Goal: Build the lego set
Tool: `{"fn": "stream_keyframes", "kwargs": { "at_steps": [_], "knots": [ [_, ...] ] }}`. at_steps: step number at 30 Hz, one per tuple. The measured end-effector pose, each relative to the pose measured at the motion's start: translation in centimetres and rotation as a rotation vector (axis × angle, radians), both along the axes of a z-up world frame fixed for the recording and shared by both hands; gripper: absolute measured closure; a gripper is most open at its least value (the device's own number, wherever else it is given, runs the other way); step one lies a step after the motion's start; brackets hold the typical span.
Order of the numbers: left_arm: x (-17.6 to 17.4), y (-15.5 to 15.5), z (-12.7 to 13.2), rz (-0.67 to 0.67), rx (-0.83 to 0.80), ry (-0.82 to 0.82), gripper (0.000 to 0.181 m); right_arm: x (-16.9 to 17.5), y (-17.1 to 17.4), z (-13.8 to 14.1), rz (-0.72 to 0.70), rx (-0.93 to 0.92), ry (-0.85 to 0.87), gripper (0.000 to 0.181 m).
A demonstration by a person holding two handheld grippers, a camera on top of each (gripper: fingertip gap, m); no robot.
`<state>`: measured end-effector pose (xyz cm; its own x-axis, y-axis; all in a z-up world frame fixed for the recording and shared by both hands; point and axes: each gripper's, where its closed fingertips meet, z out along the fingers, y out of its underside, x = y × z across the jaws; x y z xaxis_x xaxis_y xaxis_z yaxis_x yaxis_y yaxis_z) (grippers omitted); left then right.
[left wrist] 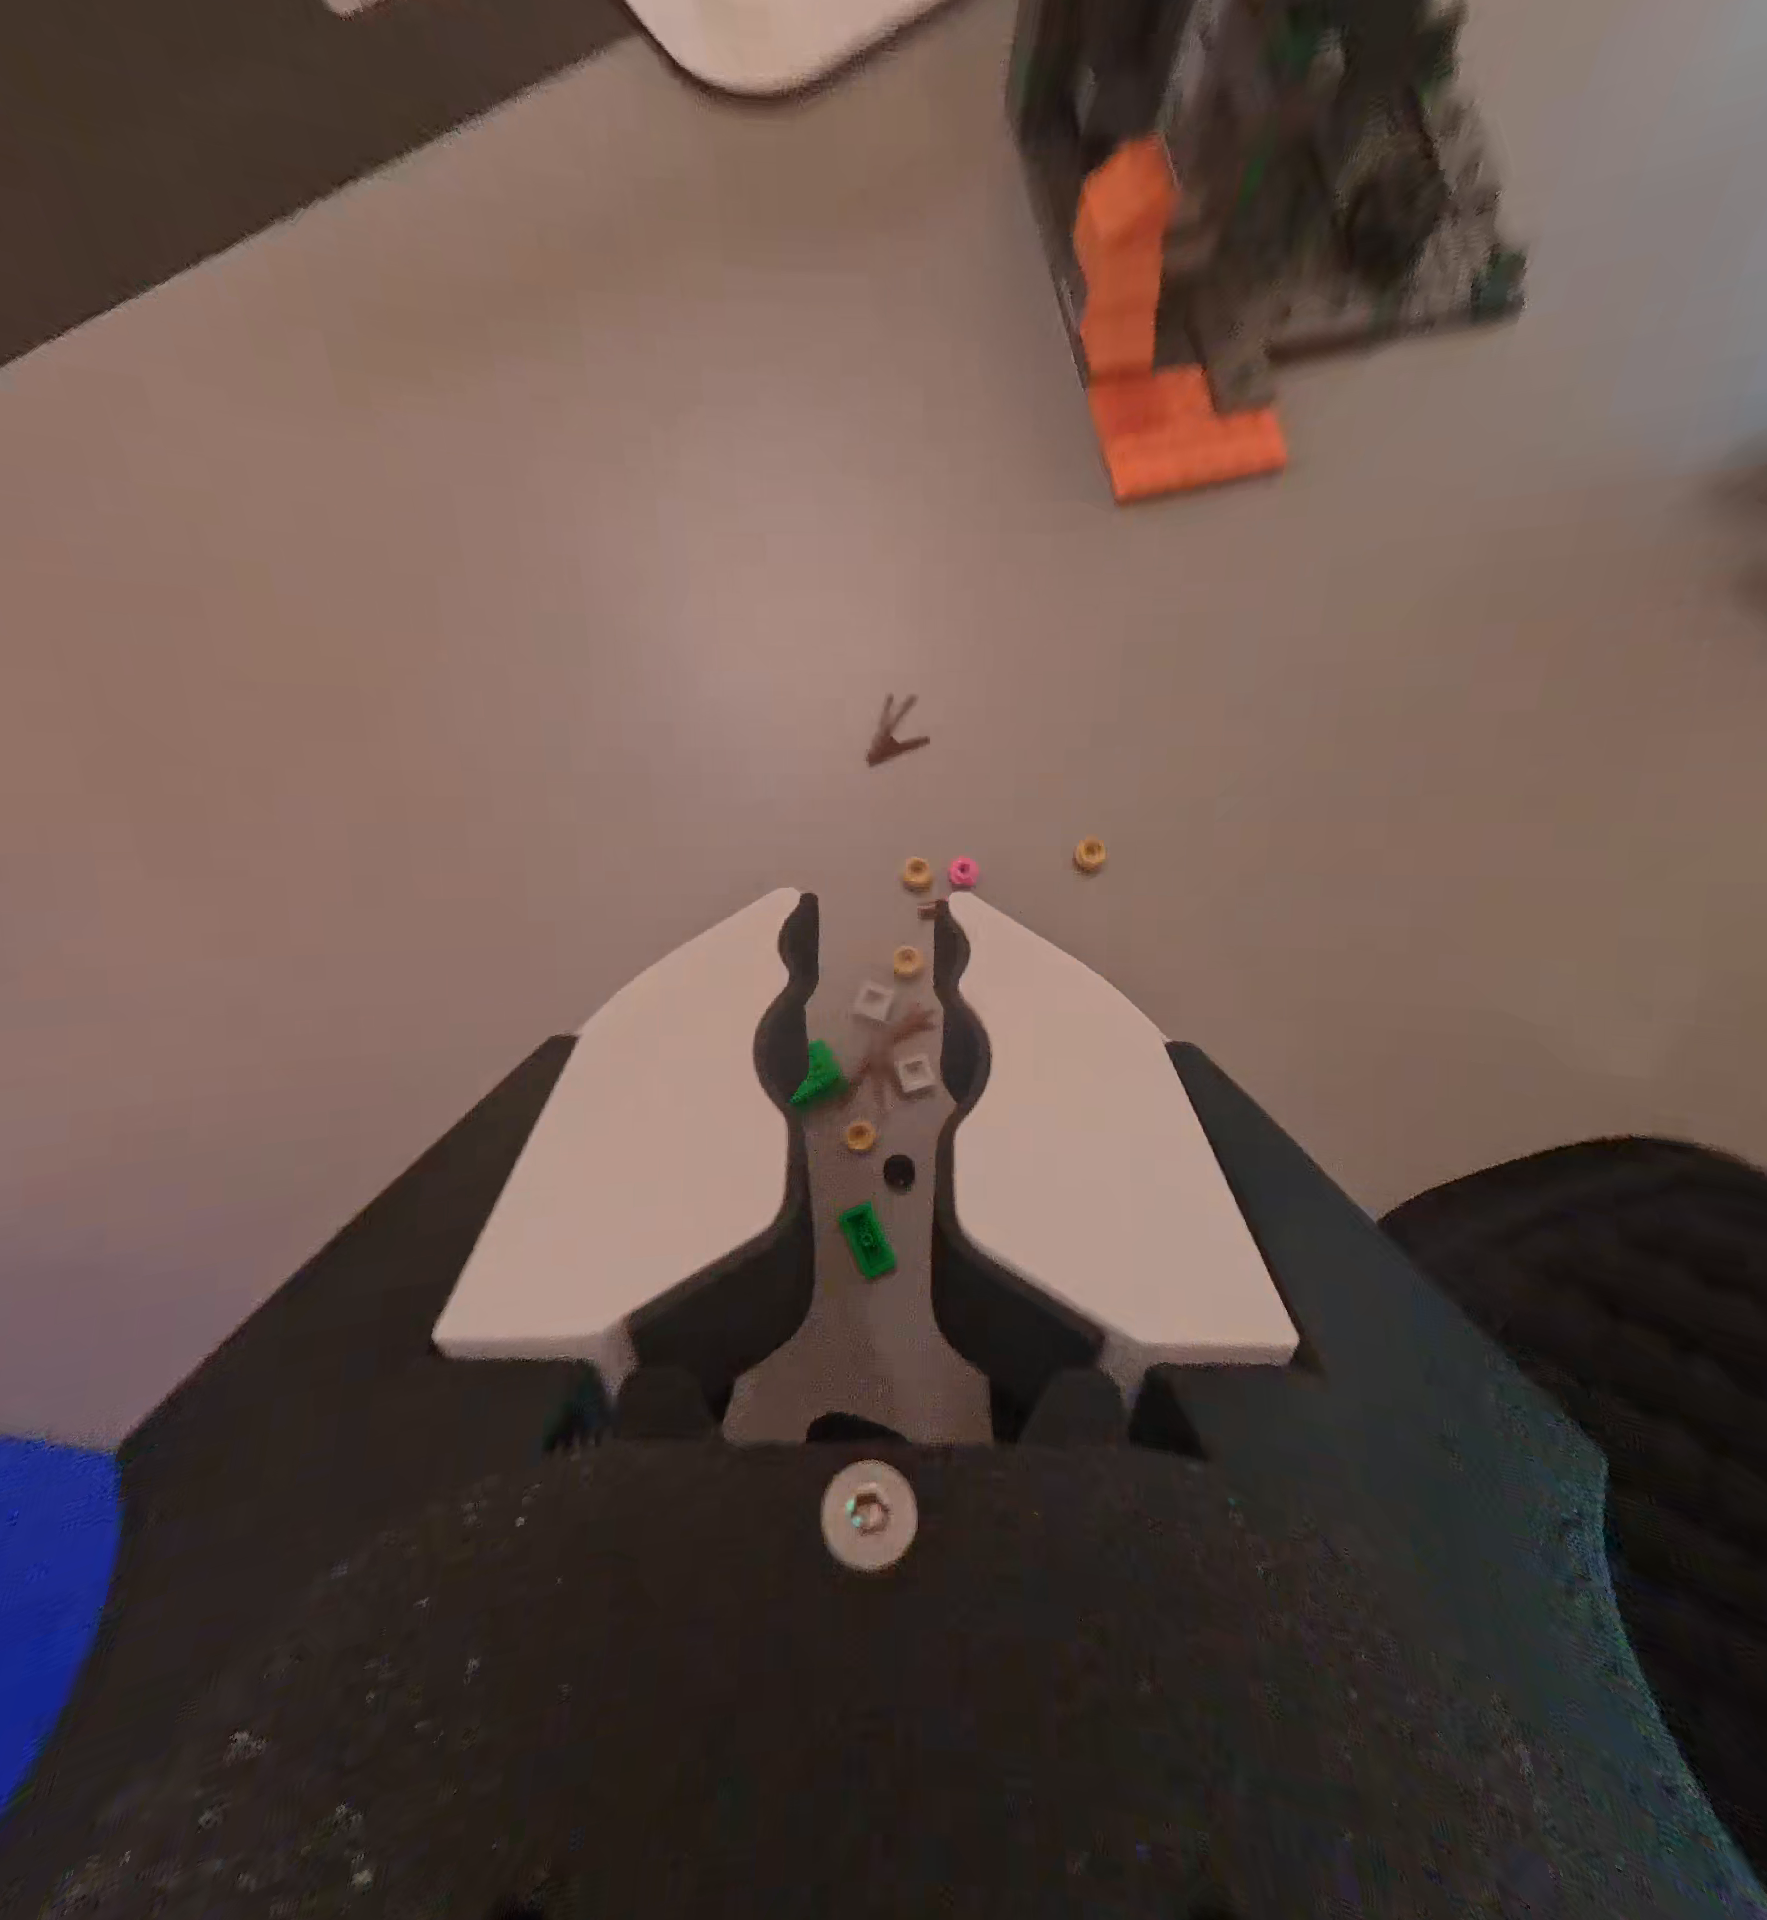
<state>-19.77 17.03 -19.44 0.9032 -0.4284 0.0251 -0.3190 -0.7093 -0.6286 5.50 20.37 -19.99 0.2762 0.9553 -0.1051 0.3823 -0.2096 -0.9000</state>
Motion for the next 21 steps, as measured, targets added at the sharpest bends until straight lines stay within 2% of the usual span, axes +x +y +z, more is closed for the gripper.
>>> {"fn": "stream_keyframes", "kwargs": {
  "at_steps": [4, 9, 18, 21],
  "knots": [
    [2.9, -0.3, -2.5, -0.138, -0.052, 0.118, 0.154, 0.0, -0.1, -0.1, 0.003, 0.004, -0.007, 0.162],
    [5.9, -0.7, -5.1, -0.278, -0.094, 0.186, 0.159, 0.1, 0.0, -0.1, 0.0, 0.003, -0.007, 0.162],
    [5.8, -0.2, -5.9, -0.278, -0.124, 0.186, 0.175, 0.2, 0.1, -0.1, 0.001, 0.001, -0.009, 0.162],
    [3.6, 0.5, -5.5, -0.21, -0.106, 0.255, 0.175, 0.1, 0.0, -0.1, 0.002, 0.002, -0.011, 0.162]
  ]
}}
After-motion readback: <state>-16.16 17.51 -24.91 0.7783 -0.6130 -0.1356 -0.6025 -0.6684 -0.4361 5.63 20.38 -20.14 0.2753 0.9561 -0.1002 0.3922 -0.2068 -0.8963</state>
